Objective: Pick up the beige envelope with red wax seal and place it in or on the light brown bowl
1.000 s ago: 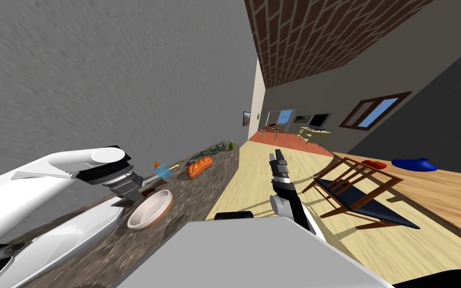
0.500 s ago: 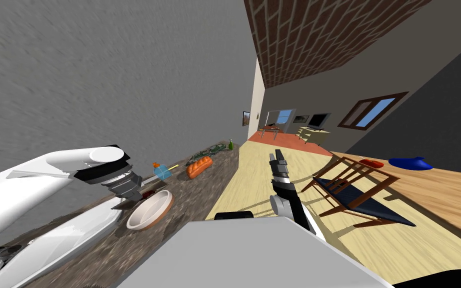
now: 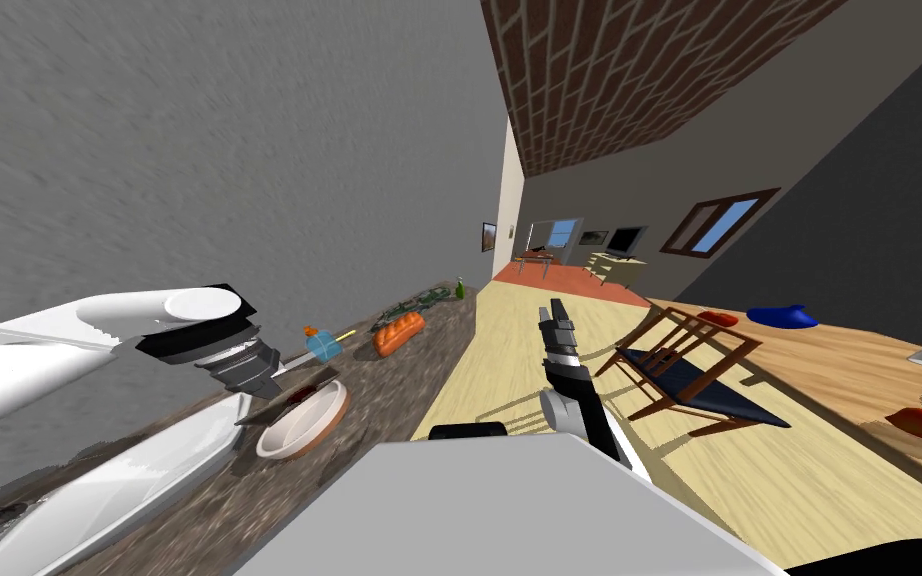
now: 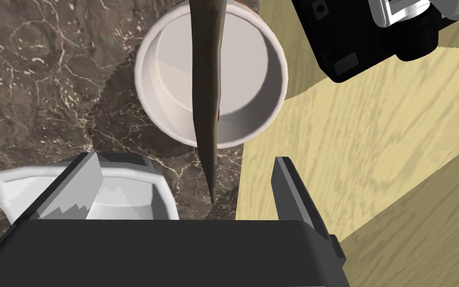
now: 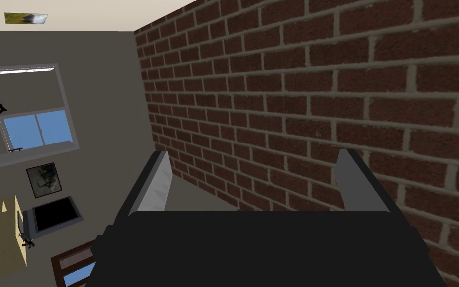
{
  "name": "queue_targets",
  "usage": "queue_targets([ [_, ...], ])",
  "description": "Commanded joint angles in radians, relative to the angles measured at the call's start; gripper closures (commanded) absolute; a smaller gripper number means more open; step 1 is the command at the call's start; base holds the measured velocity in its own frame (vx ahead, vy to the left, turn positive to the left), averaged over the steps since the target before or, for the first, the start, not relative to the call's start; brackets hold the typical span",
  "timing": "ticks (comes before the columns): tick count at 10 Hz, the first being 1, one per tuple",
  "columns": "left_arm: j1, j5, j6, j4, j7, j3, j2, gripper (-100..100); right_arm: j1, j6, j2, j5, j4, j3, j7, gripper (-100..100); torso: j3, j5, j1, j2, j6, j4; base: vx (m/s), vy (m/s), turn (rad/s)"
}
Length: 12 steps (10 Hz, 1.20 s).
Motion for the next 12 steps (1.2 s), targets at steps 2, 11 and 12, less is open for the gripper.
queue_targets([
  [2,0.041,0.075,-0.051,-0.001,0.03,-0.017,0.07,-100,0.0,0.0,0.0,0.0,0.0,0.0,0.0,0,0.0,0.0,0.0,0.0,0.0,0.0,-0.028,0.025,-0.046],
  [11,0.15,0.313,-0.182,-0.001,0.105,-0.067,0.269,-100,0.0,0.0,0.0,0.0,0.0,0.0,0.0,0,0.0,0.0,0.0,0.0,0.0,0.0,-0.033,0.023,-0.048],
  [12,0.177,0.348,-0.215,-0.001,0.124,-0.079,0.309,-100,0.0,0.0,0.0,0.0,0.0,0.0,0.0,0,0.0,0.0,0.0,0.0,0.0,0.0,-0.036,0.026,-0.062],
])
